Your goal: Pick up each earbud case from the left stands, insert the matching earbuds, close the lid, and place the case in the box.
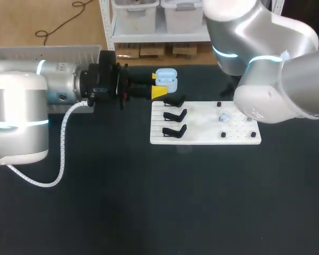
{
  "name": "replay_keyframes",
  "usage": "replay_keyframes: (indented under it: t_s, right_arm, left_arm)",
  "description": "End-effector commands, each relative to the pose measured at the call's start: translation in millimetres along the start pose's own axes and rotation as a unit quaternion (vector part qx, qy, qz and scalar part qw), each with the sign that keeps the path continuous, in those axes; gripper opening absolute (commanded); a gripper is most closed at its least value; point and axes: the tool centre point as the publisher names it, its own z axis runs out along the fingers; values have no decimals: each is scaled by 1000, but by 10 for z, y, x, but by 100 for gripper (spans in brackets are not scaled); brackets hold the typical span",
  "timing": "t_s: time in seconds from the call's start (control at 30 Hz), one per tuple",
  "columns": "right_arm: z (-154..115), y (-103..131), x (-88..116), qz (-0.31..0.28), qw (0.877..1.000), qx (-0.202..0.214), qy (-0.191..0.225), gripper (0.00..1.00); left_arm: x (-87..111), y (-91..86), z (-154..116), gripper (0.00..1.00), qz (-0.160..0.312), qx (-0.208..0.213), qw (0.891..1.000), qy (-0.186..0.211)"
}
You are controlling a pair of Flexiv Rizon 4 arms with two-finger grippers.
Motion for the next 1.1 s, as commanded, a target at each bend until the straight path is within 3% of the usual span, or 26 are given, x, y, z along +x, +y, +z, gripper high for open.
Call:
replay_keyframes:
  t_s: [0.03, 1.1]
  right_arm:
    - [39, 31, -20, 0, 1000, 12, -1, 40]
    - [214, -39, -143, -1, 999, 53, 1, 33]
  left_arm:
    - [11, -2, 1, 0, 2, -1, 1000, -2]
    - [11, -2, 1, 0, 2, -1, 1000, -2]
